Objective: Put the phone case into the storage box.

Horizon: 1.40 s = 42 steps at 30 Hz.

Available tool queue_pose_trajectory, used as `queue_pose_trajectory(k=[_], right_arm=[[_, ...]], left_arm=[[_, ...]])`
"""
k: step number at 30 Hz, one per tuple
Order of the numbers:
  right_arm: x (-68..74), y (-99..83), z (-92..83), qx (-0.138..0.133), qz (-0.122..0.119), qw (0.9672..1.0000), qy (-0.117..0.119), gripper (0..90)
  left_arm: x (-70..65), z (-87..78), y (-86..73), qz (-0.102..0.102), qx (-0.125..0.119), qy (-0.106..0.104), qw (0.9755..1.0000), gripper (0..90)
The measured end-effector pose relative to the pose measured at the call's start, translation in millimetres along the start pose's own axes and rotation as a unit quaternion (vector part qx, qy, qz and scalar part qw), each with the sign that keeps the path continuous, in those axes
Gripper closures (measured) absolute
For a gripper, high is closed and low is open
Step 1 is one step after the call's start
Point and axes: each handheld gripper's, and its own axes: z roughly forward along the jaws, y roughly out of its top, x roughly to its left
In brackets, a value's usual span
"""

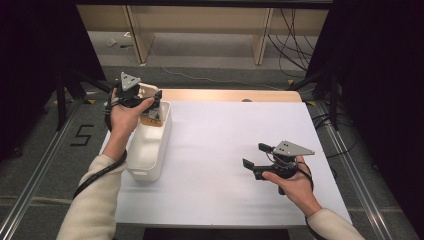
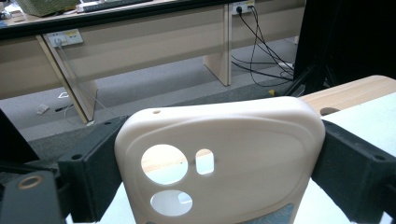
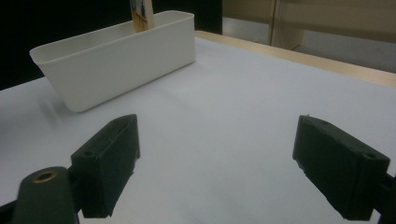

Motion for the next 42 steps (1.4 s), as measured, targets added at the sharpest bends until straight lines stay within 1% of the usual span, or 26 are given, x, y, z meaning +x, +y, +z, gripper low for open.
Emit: queue_pose_trajectory(k=[4, 10, 21, 27, 34, 42], right_arm=[[-0.5, -0.7, -2.9, -0.002, 0.0, 1.0, 0.0, 15.9], [-1.1, -0.9, -7.6, -0.006, 0.001, 1.0, 0.001, 15.9], [-0.1, -1.1, -10.7, -0.009, 0.0, 0.9999, 0.004, 16.1], [-0.3, -1.7, -12.0, -0.01, 0.001, 0.9999, 0.004, 16.2], [-0.4, -2.4, -13.5, -0.01, 0.002, 0.9999, 0.005, 16.4], [-0.7, -2.9, -15.3, -0.012, 0.004, 0.9999, 0.005, 16.4]], left_arm=[[1.1, 1.6, -0.5, -0.004, 0.001, 0.0, 1.0, 10.3], [0.7, 3.2, -0.7, -0.001, 0.003, 0.001, 1.0, 10.3], [1.9, 7.6, -0.6, -0.006, 0.006, 0.002, 1.0, 10.3], [1.9, 11.0, 0.2, -0.002, 0.01, 0.003, 0.9999, 10.3], [2.2, 15.6, 0.2, -0.006, 0.014, 0.006, 0.9999, 10.3], [0.6, 21.5, 0.5, -0.005, 0.019, 0.006, 0.9998, 10.3]])
